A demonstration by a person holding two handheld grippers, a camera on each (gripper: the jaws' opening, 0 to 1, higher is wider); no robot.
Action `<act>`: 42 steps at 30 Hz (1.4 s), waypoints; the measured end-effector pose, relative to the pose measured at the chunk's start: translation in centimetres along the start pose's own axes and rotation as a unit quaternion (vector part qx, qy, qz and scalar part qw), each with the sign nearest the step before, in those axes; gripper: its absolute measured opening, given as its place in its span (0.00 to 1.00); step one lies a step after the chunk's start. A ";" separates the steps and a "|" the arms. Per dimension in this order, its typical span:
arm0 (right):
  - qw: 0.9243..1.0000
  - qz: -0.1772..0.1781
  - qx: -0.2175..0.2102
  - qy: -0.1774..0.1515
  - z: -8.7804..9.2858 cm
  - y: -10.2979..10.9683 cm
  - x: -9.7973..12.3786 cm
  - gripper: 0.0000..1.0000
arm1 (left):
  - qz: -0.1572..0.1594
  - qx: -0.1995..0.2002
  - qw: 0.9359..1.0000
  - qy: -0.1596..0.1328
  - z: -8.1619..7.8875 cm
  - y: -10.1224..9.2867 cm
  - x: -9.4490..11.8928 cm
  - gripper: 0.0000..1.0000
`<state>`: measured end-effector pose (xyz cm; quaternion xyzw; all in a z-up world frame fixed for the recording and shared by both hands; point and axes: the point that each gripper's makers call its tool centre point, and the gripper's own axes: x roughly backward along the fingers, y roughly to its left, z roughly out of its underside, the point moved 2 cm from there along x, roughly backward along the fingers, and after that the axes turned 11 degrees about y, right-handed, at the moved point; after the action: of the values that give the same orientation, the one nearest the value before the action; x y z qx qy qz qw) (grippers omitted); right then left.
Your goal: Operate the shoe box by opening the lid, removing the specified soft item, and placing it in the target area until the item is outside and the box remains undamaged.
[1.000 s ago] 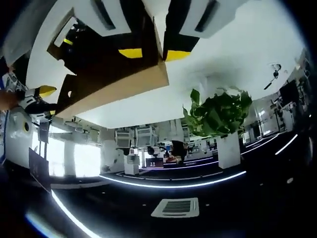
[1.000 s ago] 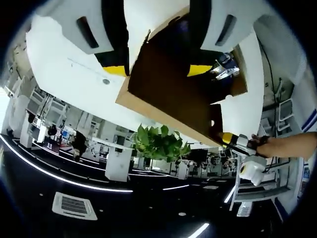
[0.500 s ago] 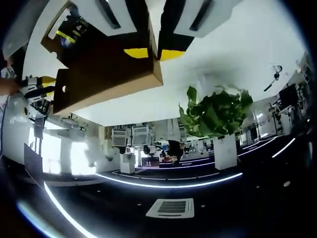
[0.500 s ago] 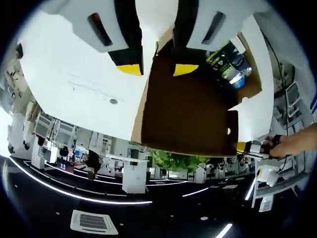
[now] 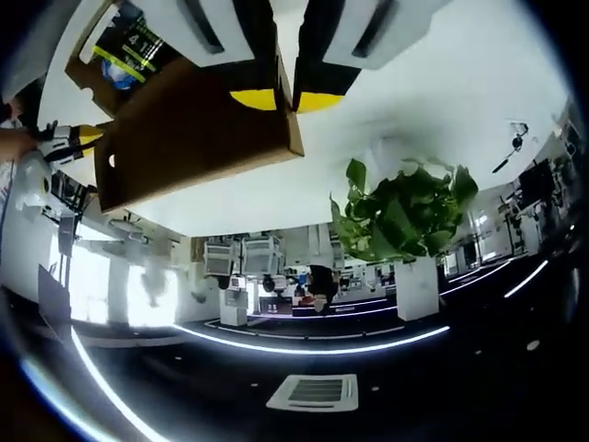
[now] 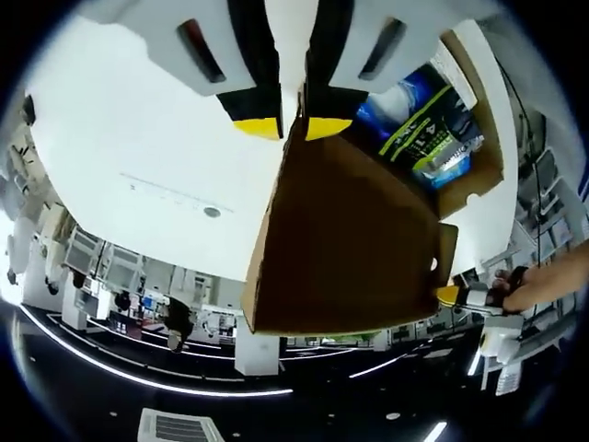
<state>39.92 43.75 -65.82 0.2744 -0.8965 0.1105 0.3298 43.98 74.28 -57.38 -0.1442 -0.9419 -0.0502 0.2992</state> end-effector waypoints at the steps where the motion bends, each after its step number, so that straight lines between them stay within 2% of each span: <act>1: 1.000 0.000 0.002 0.000 0.0 0.0 -0.1 0.03 | 0.000 0.001 1.000 0.001 0.0 0.0 -0.2 0.04; 7: 1.000 0.007 0.013 0.000 -0.2 -0.2 -0.3 0.02 | 0.001 0.008 1.000 0.004 0.0 0.4 -1.3 0.04; 12: 1.000 0.012 0.022 -0.001 -0.3 -0.2 -0.4 0.02 | 0.003 0.012 1.000 0.016 0.7 0.5 -2.2 0.05; 17: 0.999 0.015 0.029 0.002 -0.4 -0.4 -0.7 0.02 | 0.005 0.025 0.999 0.031 2.8 0.2 -2.7 0.08; 22: 0.999 0.019 0.035 0.004 -0.7 -0.6 -1.1 0.02 | 0.002 0.039 0.998 0.052 5.5 -0.4 -2.8 0.08; 28: 0.999 0.020 0.041 0.007 -0.8 -0.8 -1.5 0.03 | 0.000 0.052 0.996 0.069 7.4 -0.9 -2.4 0.08; 34: 0.999 0.018 0.042 0.013 -0.9 -1.2 -2.1 0.03 | -0.005 0.058 0.995 0.084 8.5 -0.8 -2.4 0.03; 42: 1.000 0.006 0.021 0.022 -0.8 -1.6 -2.8 0.04 | -0.006 0.059 0.994 0.089 8.7 -0.8 -2.9 0.03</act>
<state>43.04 43.90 -67.04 0.2732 -0.8883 0.1373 0.3428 41.21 74.38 -66.13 -0.1154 -0.9136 -0.0090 0.3899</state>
